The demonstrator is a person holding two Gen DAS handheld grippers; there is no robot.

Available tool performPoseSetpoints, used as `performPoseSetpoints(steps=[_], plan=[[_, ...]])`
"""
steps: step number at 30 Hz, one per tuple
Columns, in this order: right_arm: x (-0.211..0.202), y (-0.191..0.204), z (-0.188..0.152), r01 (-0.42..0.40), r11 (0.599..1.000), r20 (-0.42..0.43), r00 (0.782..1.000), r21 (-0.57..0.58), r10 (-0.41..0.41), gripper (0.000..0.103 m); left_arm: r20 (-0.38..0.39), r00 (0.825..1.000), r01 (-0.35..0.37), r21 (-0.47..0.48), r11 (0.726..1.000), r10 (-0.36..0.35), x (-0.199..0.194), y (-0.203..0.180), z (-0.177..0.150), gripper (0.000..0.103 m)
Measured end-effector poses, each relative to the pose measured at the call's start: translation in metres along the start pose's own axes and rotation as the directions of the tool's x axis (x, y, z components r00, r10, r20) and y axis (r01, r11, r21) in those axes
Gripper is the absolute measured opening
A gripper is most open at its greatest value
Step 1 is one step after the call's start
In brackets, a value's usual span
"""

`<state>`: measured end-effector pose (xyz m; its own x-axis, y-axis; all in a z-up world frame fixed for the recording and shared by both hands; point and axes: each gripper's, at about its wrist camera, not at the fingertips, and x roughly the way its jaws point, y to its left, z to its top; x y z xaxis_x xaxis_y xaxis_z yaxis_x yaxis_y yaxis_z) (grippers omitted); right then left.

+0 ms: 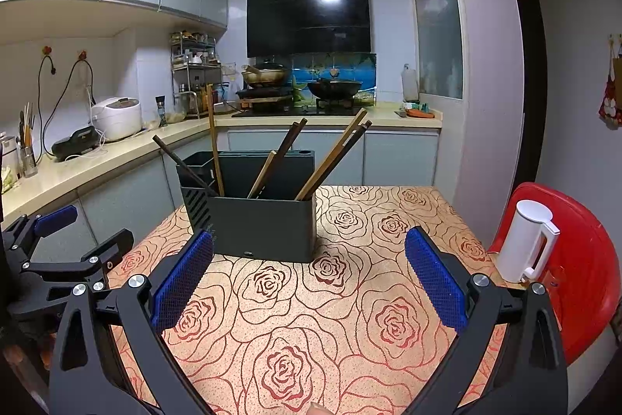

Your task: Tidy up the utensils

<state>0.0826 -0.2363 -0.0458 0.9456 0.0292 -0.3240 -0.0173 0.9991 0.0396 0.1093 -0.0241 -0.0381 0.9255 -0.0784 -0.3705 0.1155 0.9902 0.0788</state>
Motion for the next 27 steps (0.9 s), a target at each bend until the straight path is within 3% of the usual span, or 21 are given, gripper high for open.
performPoseSetpoints(steps=[27], plan=[[0.0009,0.0011,-0.0008,-0.001,1.000,-0.005,1.000,-0.002,0.001,0.096,-0.001,1.000,-0.002,0.002,1.000,0.002,0.0007,0.0004,0.0001,0.096]])
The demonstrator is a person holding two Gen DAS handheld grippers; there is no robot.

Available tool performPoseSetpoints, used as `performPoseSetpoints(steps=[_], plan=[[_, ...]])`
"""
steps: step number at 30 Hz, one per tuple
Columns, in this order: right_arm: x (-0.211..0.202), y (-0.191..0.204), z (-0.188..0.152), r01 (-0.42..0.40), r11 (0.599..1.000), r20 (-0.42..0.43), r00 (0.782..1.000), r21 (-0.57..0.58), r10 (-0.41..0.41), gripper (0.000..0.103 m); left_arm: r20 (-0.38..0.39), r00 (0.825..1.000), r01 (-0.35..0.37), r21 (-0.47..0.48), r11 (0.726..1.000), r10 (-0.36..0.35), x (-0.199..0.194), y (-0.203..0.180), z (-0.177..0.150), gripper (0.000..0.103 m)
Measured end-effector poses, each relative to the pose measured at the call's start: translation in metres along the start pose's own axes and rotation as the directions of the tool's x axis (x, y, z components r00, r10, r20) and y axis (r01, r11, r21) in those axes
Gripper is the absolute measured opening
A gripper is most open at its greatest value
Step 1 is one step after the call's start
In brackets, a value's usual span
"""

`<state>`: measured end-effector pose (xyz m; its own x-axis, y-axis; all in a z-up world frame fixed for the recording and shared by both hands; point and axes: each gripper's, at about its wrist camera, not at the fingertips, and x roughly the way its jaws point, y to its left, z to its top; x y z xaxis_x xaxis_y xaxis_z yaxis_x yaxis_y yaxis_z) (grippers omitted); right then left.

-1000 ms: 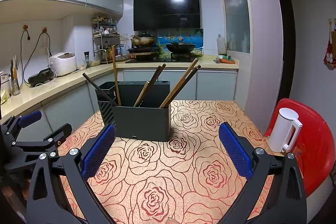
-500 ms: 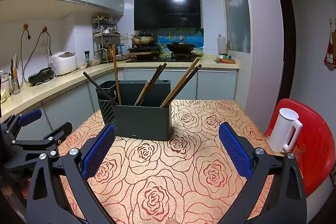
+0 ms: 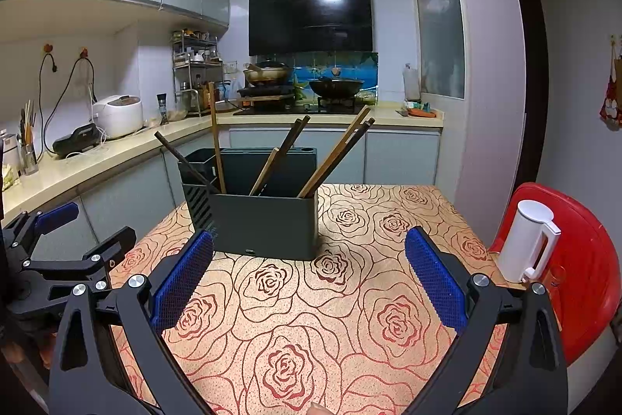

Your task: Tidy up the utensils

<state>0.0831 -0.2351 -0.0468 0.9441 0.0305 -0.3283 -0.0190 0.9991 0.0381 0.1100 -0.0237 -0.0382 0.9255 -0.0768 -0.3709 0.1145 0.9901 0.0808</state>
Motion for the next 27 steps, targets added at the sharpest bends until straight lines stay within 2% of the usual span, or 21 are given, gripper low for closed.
performPoseSetpoints(steps=[27], plan=[[0.0001,0.0006,0.0002,0.001,1.000,-0.002,1.000,0.000,-0.001,0.096,-0.003,1.000,0.009,-0.007,1.000,-0.009,0.0003,0.0007,-0.0017,0.096]])
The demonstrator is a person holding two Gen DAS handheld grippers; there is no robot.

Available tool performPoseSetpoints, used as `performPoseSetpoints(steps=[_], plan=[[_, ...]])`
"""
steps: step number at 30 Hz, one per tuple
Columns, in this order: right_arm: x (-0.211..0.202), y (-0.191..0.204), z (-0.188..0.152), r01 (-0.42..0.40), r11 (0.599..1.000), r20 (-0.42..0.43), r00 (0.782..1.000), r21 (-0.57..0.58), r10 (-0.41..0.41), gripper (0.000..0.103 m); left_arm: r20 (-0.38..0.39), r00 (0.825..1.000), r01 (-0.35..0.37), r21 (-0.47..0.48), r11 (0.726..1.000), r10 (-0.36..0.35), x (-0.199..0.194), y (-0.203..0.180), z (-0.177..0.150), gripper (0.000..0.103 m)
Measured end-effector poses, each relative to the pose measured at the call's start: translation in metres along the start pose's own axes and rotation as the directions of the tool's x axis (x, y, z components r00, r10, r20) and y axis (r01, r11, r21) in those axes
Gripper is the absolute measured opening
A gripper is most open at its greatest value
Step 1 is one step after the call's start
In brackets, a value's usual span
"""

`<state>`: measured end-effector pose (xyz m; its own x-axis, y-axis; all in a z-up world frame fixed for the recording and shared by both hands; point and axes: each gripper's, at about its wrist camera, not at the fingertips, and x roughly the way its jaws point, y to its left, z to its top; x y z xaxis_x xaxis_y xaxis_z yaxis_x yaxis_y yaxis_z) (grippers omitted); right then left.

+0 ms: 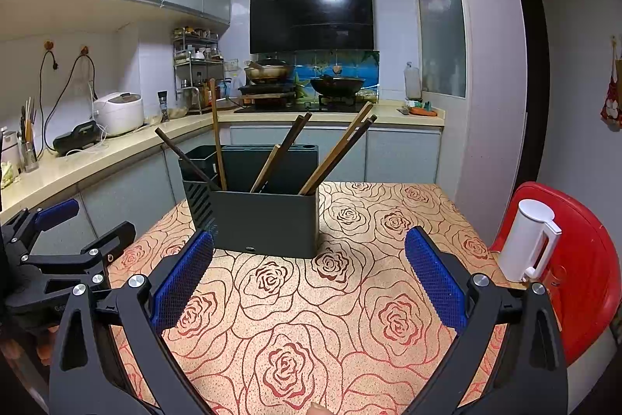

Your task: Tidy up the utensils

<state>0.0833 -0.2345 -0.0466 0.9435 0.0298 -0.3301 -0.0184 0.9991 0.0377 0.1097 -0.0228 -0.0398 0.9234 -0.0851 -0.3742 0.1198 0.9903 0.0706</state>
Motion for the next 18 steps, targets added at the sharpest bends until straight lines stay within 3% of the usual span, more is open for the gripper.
performPoseSetpoints(steps=[9,18], plan=[[0.002,0.000,-0.008,0.001,1.000,-0.009,1.000,0.003,0.000,0.096,0.014,1.000,-0.006,-0.012,1.000,0.006,0.001,0.002,0.001,0.096],[0.005,-0.002,-0.009,-0.004,1.000,-0.017,1.000,0.000,0.004,0.096,-0.034,0.999,-0.005,-0.059,0.998,0.003,0.008,0.011,0.003,0.096]])
